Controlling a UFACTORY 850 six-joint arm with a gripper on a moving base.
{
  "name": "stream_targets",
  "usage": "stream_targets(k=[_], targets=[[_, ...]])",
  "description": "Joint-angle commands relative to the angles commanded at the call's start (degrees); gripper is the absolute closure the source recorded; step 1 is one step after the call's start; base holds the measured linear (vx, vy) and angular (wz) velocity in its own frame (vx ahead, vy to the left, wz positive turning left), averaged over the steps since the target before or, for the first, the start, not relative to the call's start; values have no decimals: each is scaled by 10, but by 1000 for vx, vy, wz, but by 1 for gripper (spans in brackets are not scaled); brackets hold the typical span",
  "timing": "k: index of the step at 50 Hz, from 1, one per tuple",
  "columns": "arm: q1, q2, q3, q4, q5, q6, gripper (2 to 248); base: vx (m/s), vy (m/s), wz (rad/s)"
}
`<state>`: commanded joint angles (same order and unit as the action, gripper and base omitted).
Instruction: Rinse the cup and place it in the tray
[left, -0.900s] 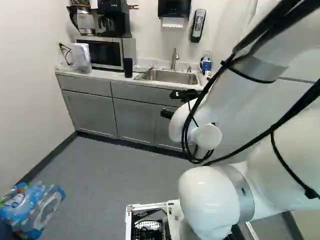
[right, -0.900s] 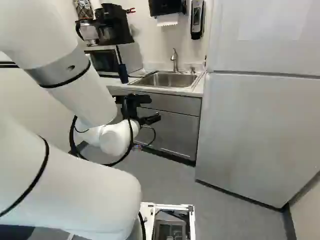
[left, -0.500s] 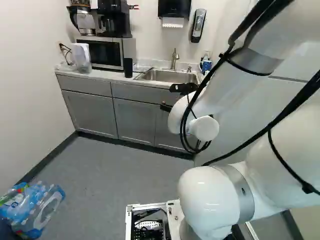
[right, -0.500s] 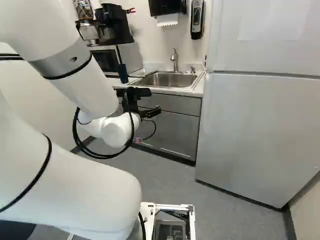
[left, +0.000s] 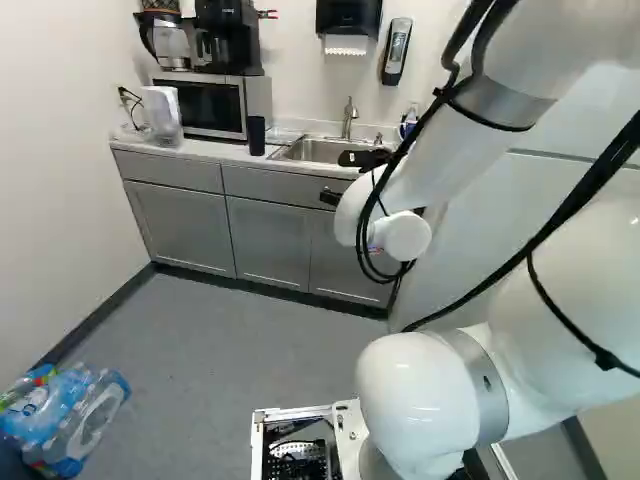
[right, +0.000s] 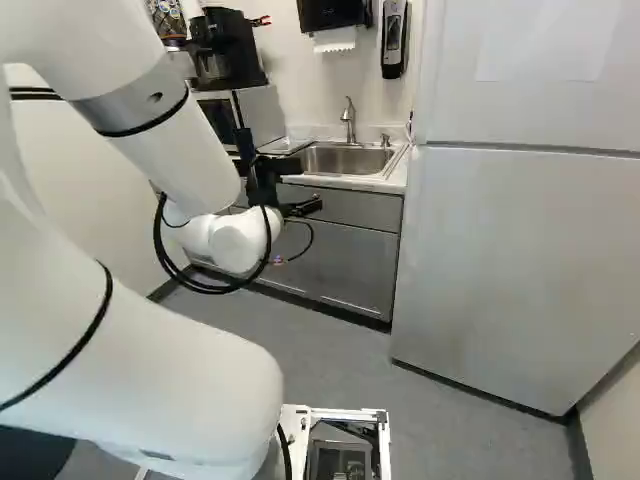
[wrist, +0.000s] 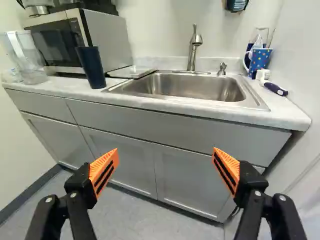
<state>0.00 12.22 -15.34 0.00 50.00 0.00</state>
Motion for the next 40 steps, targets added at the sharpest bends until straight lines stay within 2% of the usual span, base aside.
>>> stream_targets(k=[40], targets=[[5,-43,-94,0,-18,0,3,0,0,0]])
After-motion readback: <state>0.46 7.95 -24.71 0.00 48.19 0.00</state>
